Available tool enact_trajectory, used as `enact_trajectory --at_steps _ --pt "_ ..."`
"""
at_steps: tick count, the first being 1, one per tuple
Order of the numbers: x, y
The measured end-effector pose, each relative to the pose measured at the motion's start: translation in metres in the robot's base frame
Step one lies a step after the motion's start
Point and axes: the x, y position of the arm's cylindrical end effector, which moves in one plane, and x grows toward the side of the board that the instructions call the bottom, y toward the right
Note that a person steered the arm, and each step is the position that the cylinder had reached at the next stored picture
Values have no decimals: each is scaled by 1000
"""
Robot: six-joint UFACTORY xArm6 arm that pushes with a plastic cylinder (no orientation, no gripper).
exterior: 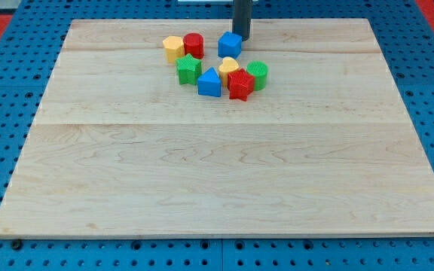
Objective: Push the blue cube close to the green star
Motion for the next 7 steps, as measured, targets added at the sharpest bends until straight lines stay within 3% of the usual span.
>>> enact_trajectory --at_steps 7 --pt "17 -5"
